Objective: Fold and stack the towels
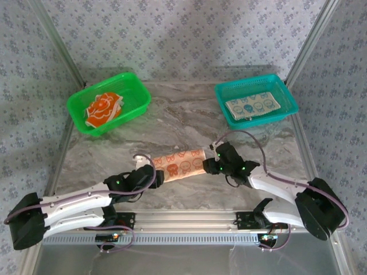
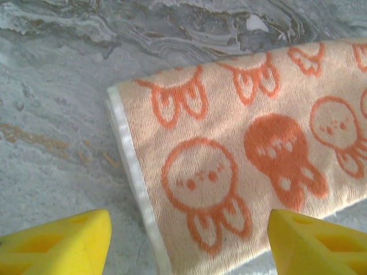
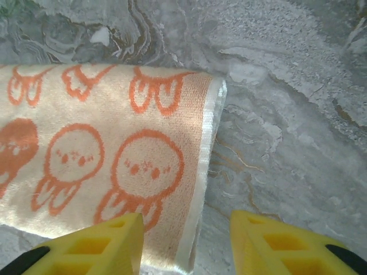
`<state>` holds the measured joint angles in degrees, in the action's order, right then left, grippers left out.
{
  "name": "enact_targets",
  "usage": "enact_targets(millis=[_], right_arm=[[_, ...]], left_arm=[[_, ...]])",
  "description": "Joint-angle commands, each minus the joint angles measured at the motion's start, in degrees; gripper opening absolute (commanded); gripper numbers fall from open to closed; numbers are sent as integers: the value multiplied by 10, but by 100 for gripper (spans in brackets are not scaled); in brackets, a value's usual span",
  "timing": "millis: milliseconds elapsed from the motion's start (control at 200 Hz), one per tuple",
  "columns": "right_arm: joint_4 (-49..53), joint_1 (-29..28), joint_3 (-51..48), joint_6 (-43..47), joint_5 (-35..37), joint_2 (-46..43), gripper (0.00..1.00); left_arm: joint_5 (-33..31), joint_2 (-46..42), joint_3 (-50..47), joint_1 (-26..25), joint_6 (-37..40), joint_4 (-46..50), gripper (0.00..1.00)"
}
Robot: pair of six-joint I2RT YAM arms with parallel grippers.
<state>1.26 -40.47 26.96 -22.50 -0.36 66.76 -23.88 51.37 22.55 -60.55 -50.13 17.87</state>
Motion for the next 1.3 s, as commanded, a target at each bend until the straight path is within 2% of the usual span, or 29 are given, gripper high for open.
enact_targets(millis=[0, 45, 240, 345, 460, 660, 710, 1014, 1294], right_arm=[[63, -4, 30, -14, 11, -17, 46], [77, -4, 41, -17, 11, -15, 47], [107, 7, 81, -32, -17, 26, 46], [103, 18, 97, -40, -45, 51, 47], [95, 31, 114, -44, -74, 83, 49], [92, 41, 147, -40, -90, 159, 52], [90, 40, 153, -40, -91, 178, 53], [97, 9, 171, -50, -44, 240, 58], [112, -34, 187, -78, 3, 272, 57]], left_arm=[[26, -28, 40, -6, -31, 68, 75], [22, -36, 48, -5, -51, 94, 79], [18, -30, 62, 5, -82, 108, 75], [47, -4, 71, 38, -94, 105, 70], [105, 30, 76, 90, -83, 73, 65], [140, 93, 77, 137, -52, 33, 54], [145, 108, 78, 143, -45, 28, 49], [150, 170, 69, 154, -30, 2, 35], [174, 215, 65, 154, -32, -17, 33]])
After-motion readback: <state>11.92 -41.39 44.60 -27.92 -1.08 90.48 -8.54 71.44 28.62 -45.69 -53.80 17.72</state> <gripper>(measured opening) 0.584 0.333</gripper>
